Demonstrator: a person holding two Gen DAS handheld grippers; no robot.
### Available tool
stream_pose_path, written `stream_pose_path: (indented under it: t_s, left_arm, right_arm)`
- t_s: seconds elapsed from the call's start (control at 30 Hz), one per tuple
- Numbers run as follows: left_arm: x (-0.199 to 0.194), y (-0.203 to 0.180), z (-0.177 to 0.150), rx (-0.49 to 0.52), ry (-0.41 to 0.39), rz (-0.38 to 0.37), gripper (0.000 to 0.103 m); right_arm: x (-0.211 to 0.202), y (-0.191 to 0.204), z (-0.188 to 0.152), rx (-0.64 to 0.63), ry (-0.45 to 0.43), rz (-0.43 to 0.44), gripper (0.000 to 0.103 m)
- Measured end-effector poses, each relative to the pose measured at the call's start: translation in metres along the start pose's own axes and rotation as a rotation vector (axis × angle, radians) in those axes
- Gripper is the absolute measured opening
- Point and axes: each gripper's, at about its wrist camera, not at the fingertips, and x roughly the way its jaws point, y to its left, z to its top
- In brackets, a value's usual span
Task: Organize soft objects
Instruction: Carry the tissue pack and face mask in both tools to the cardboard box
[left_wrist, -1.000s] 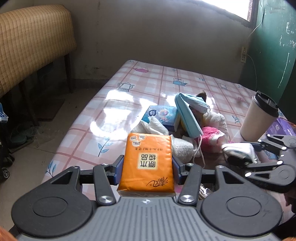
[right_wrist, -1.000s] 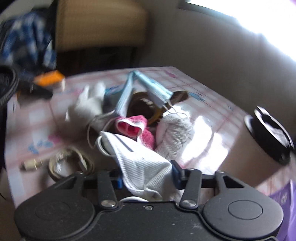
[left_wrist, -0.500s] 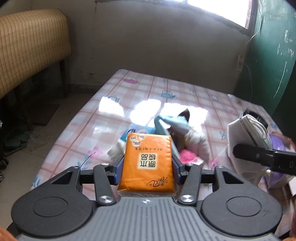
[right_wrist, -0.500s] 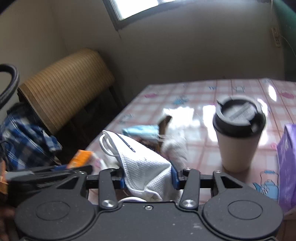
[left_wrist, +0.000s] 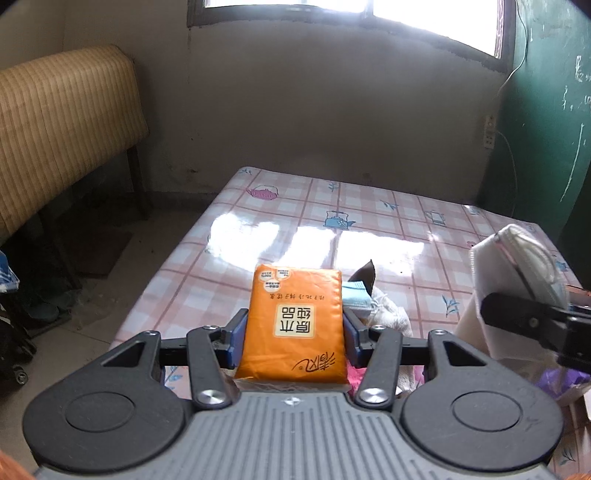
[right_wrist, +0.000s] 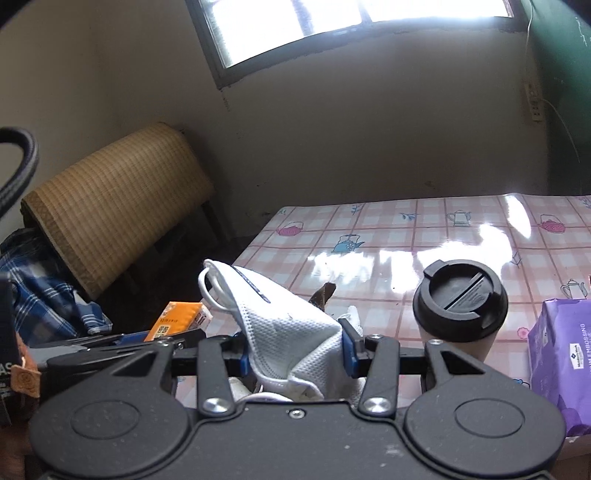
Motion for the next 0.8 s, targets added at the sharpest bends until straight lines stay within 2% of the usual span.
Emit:
stream_pose_path:
  t_s: [0.23, 0.8]
  left_arm:
    - [0.001, -0.010, 0.007, 0.017, -0.010, 0.016, 0.052]
    - [0.010, -0.032, 0.018, 0.025, -0.008, -0.039, 0.052]
  right_arm:
    - [-0.004, -0.004, 0.005, 0.013, -0.007, -0.023, 0.053]
    - [-0.012, -0.016, 0.011, 0.035, -0.037, -0.070, 0.053]
